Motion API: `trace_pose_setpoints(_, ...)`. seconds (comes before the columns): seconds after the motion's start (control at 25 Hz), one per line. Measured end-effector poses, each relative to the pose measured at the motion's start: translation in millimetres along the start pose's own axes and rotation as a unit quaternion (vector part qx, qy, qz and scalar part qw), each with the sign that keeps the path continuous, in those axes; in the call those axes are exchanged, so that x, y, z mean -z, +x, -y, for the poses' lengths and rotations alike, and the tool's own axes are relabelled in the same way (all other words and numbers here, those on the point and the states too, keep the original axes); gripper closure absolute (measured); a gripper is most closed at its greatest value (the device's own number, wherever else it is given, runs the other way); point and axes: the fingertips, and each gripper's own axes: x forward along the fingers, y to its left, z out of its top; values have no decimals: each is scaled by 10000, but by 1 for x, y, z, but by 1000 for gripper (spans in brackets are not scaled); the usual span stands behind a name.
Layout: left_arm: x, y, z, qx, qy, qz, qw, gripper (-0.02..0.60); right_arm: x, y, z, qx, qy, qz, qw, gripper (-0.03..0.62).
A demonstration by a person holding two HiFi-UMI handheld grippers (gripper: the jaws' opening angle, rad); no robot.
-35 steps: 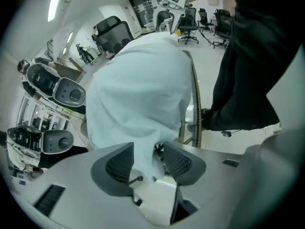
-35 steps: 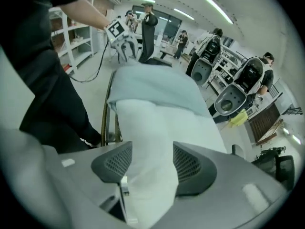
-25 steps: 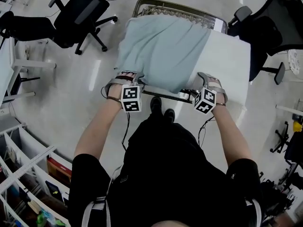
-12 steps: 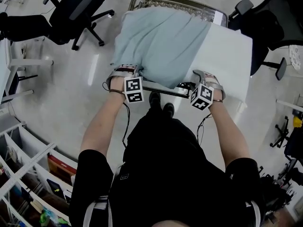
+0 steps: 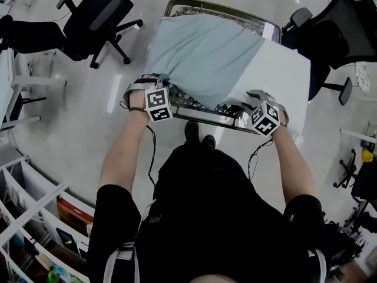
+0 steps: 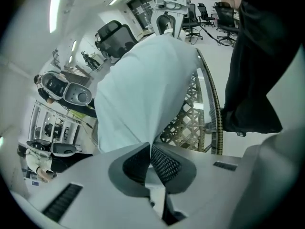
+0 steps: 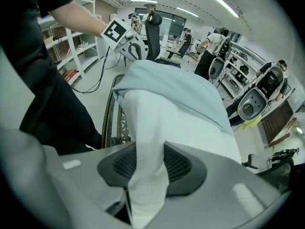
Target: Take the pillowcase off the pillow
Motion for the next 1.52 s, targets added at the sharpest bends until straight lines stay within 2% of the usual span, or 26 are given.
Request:
trace_pose_setpoints(0.12, 9, -5, -25, -194, -119, 107, 9997, 574, -3, -9, 9, -49, 135, 78, 9999, 433)
trace_pose_setpoints(0.24, 17, -7, -41, -225, -225, 169, 9994, 574, -2, -12, 10, -42, 313, 111, 9994, 437)
trace_pose_setpoints(0.32, 15, -9, -40, -25, -366, 278, 9989, 574, 1, -12, 5, -92, 426, 56, 9990, 436)
trace_pose_setpoints(0.4, 3, -18, -32, 414, -464, 611, 9962, 574, 4, -12, 0, -177, 361, -47, 9992, 401)
trace_pose_setpoints(0.48, -10, -35, -25, 1031, -658, 984, 9876, 572, 8, -19, 1, -228, 341, -51, 9991, 381)
trace_pose_setpoints(0.56, -24, -59, -28, 1608, -1050, 1444, 9707, 565, 11, -33, 17, -107, 499, 67, 9987, 429)
trace_pose_setpoints(0.64, -37, -78, -48, 1787, -1394, 1853, 9562, 554, 16, -45, 45, 94, 719, 172, 9972, 428)
trace_pose_setpoints(0.68, -42, -81, -61, 1735, -1441, 1912, 9553, 551, 19, -49, 59, 177, 799, 173, 9965, 427)
trace_pose_setpoints(0.76, -50, -72, -84, 1545, -1277, 1725, 9644, 543, 23, -51, 86, 306, 841, 132, 9959, 402)
trace_pose_setpoints(0.88, -58, -40, -113, 1316, -859, 1229, 9799, 490, 16, -44, 124, 394, 792, 221, 9958, 358)
trace_pose_setpoints(1.0, -65, -2, -150, 1102, -719, 903, 9872, 449, 10, -29, 160, 304, 745, 220, 9965, 313)
trace_pose_setpoints(1.2, -66, 67, -208, 893, -589, 395, 9935, 435, 22, 5, 213, -93, 580, -121, 9982, 247)
trace_pose_setpoints(1.32, -61, 107, -231, 913, -250, 9, 9955, 418, 40, 32, 231, -428, 252, -551, 9972, 202)
trace_pose_setpoints(1.52, -70, 169, -239, 1256, 501, -115, 9907, 356, 53, 73, 229, -1527, 212, -815, 9847, 67)
